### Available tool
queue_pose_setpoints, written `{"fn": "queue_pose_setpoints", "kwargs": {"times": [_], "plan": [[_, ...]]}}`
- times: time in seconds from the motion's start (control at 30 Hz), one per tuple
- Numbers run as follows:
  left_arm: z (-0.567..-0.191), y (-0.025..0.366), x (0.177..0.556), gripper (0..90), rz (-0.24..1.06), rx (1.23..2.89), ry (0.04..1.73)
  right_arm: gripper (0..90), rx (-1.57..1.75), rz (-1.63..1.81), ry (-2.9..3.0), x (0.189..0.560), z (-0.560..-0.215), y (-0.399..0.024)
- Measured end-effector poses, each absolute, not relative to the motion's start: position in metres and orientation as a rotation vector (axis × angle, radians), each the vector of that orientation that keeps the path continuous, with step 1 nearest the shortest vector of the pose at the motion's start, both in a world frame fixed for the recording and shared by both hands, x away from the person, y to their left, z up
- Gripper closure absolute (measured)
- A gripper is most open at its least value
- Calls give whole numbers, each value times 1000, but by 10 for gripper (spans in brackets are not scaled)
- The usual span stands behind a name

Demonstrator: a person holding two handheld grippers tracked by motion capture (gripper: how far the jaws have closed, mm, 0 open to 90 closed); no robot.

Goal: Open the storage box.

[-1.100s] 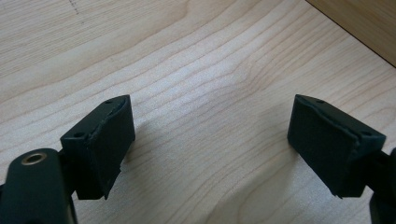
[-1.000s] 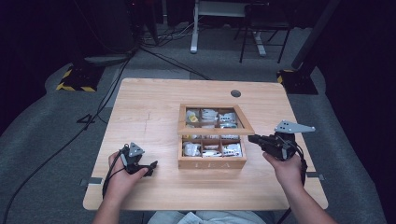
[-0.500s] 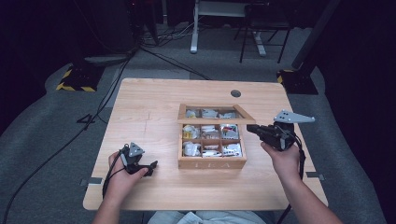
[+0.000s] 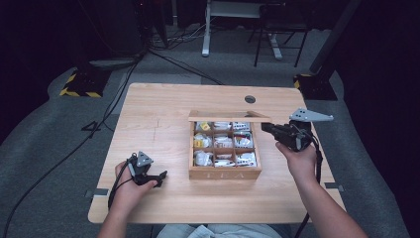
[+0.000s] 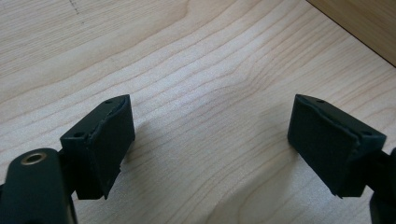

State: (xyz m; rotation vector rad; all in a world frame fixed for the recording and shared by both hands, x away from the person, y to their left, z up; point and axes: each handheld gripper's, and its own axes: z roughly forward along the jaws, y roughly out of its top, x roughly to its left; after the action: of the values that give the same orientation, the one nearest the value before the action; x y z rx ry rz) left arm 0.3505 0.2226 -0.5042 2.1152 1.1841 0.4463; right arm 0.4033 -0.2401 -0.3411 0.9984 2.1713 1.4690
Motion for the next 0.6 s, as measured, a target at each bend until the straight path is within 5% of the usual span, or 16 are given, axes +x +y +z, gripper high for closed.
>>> {"fn": "queue_pose_setpoints", "kwargs": {"times": [0.6], "plan": [[-504, 225, 357, 140, 419, 2147, 1125, 900, 1016, 1466, 2168, 423, -325, -238]]}}
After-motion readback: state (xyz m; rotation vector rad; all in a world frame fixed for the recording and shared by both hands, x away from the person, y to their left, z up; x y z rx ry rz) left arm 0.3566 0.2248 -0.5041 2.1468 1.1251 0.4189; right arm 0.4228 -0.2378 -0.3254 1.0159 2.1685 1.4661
